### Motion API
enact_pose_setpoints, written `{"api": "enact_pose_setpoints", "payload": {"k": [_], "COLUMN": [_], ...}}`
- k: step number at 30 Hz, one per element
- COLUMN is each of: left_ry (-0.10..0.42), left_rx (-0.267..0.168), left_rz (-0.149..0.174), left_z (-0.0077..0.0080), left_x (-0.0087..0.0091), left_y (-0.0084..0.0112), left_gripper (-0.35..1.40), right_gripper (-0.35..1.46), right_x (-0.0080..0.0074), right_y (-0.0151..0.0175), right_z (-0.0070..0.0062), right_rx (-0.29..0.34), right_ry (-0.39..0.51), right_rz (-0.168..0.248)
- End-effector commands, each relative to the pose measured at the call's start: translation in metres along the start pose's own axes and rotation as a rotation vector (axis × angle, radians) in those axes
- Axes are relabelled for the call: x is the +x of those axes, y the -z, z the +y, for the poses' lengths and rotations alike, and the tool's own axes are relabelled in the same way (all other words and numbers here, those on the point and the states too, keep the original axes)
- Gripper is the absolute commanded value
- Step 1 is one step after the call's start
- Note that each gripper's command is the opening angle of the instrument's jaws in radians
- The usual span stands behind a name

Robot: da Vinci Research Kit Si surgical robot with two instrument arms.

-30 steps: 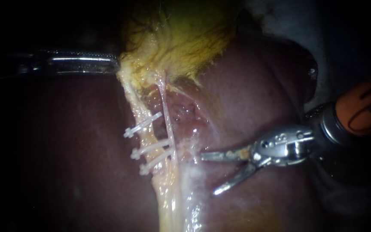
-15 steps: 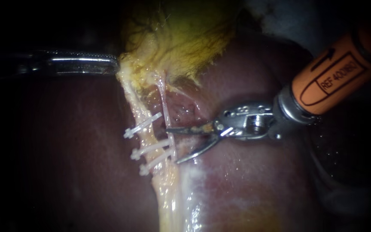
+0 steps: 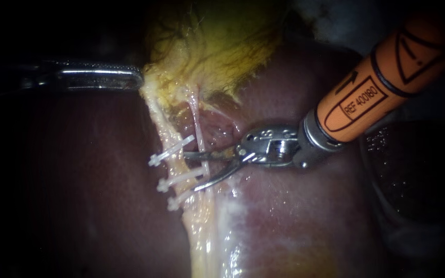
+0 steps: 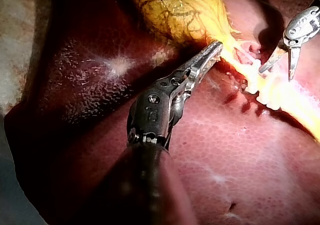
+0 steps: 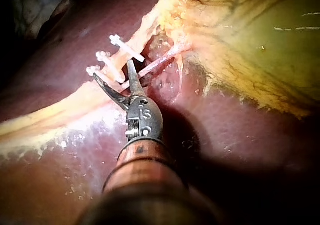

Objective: Go to the cutting position left tube

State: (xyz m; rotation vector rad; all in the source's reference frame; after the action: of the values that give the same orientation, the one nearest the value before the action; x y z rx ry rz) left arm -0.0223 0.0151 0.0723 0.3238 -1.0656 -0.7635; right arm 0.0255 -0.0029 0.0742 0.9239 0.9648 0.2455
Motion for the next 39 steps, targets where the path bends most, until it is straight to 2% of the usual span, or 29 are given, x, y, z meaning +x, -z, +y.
{"api": "enact_pose_setpoints", "payload": {"k": [1, 8, 16, 25, 30, 34, 39], "left_ry": [0.0, 0.0, 0.0, 0.0, 0.0, 0.0, 0.0], "left_rx": [0.0, -0.001, -0.001, -0.001, -0.001, -0.001, -0.001], "left_rz": [0.0, 0.0, 0.0, 0.0, 0.0, 0.0, 0.0], "left_z": [0.0, -0.0001, -0.0001, -0.0001, -0.0001, -0.0001, 0.0], "left_x": [0.0, 0.0, 0.0, 0.0, 0.0, 0.0, 0.0], "left_y": [0.0, 0.0, 0.0, -0.0001, -0.0001, -0.0001, -0.0001], "left_gripper": [-0.35, -0.35, -0.35, -0.35, -0.35, -0.35, -0.35], "right_gripper": [1.29, 1.29, 1.29, 1.29, 1.29, 1.29, 1.29], "right_x": [-0.0002, -0.0014, -0.0013, -0.0004, 0.0004, 0.0009, 0.0016], "right_y": [0.0, -0.0002, -0.0003, -0.0013, -0.0024, -0.0033, -0.0046], "right_z": [0.0003, 0.0017, 0.0024, 0.003, 0.0033, 0.0031, 0.0027], "right_rx": [0.0, 0.005, 0.066, 0.149, 0.181, 0.215, 0.227], "right_ry": [0.001, -0.008, -0.036, -0.064, -0.075, -0.082, -0.078], "right_rz": [-0.001, -0.005, 0.018, 0.063, 0.068, 0.082, 0.088]}}
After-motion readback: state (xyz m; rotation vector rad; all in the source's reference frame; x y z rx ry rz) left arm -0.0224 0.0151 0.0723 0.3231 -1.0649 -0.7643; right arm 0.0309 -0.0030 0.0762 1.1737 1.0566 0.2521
